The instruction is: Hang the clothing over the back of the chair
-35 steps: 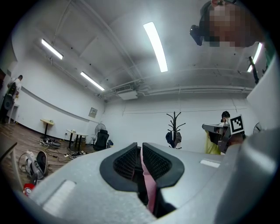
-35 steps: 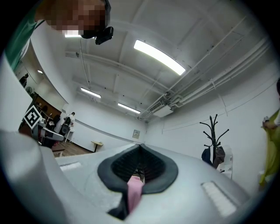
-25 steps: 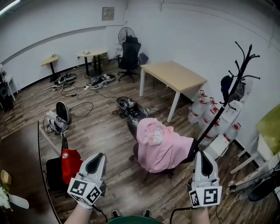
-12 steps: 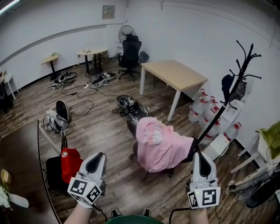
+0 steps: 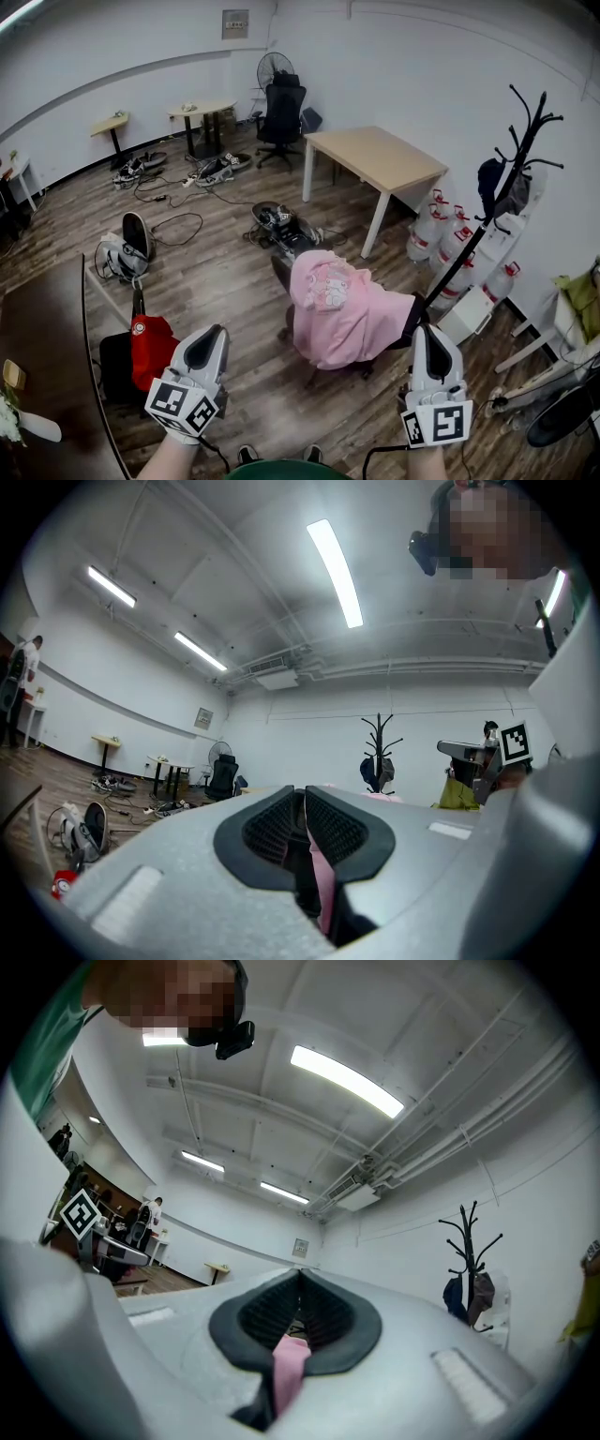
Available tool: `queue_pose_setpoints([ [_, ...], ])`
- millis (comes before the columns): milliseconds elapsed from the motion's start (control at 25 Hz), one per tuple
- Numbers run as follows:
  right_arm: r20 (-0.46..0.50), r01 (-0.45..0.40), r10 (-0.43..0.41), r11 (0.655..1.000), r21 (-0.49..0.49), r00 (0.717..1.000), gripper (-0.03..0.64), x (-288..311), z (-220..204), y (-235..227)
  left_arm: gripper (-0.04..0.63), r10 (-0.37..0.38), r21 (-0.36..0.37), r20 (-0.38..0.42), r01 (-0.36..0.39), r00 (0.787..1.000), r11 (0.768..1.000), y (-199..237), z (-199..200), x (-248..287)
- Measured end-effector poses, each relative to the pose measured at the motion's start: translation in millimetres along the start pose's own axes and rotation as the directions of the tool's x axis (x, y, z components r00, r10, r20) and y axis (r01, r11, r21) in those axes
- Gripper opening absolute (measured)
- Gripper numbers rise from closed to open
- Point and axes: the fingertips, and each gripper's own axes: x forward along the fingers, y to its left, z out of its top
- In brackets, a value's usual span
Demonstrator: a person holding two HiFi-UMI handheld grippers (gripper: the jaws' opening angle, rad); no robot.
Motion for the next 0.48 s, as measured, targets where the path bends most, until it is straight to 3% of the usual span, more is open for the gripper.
queue_pose_setpoints([
  [480, -0.01, -0.026, 0.027, 0.999, 0.04, 1.0, 0.003, 4, -19, -18, 0.045, 0.005, 0.001, -0.016, -0.005, 1.0, 1.0, -18, -12, 13],
])
